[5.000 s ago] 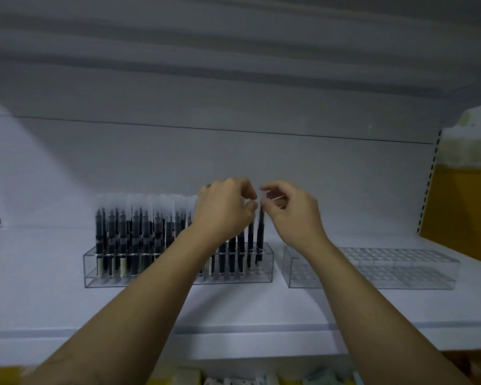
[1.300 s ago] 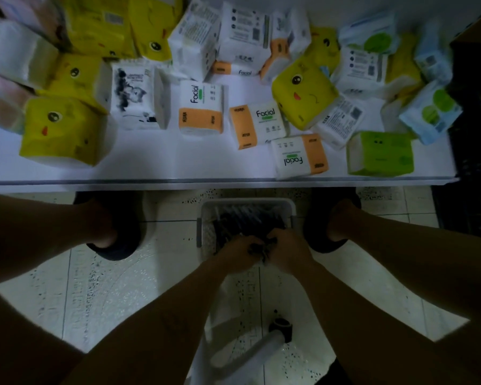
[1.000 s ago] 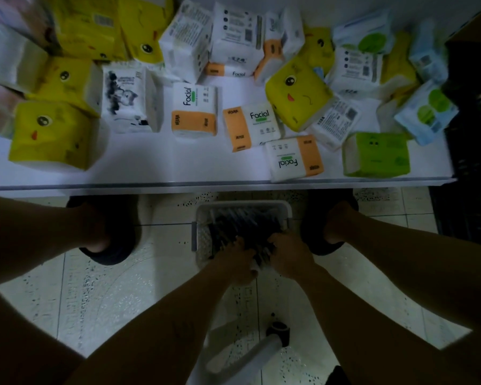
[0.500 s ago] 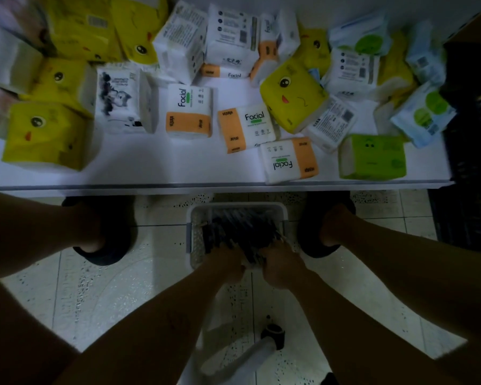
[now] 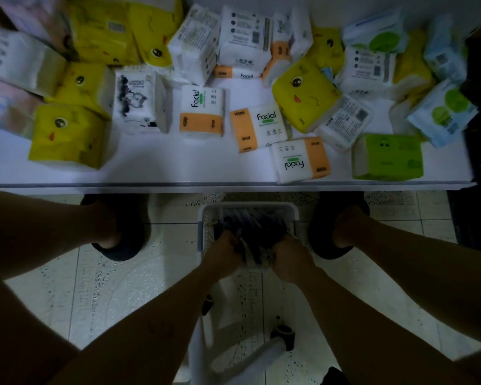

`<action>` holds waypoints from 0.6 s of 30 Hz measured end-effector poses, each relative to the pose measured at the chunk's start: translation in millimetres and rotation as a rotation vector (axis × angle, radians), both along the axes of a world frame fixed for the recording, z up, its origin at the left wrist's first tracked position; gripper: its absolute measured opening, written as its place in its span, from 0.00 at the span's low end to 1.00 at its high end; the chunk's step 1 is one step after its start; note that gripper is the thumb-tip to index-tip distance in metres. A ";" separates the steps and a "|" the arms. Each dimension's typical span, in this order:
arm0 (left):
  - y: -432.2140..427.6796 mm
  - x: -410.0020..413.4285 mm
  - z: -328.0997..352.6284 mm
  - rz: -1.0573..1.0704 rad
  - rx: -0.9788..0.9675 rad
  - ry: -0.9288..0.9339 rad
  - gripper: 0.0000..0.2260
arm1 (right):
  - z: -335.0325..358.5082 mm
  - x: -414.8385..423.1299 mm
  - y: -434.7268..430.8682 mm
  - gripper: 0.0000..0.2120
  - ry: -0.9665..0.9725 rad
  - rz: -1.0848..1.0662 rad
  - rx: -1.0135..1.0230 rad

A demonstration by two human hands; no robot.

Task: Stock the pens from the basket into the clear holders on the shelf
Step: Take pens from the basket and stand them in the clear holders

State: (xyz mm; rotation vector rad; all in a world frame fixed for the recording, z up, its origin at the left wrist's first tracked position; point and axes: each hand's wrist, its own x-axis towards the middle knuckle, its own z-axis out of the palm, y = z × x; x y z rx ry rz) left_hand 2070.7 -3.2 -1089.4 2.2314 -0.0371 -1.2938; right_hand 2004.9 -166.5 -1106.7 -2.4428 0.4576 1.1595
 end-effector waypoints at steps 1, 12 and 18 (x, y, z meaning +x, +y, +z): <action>2.1 0.8 1.1 0.031 -0.008 0.009 0.15 | 0.0 2.4 0.0 0.11 -0.001 -0.003 -0.015; 9.6 5.9 41.3 0.232 -0.079 0.110 0.09 | 52.7 16.4 1.2 0.04 -0.018 -0.188 -0.003; 9.0 -4.0 56.3 0.327 -0.177 0.002 0.11 | 83.4 8.1 16.4 0.13 -0.142 -0.464 0.222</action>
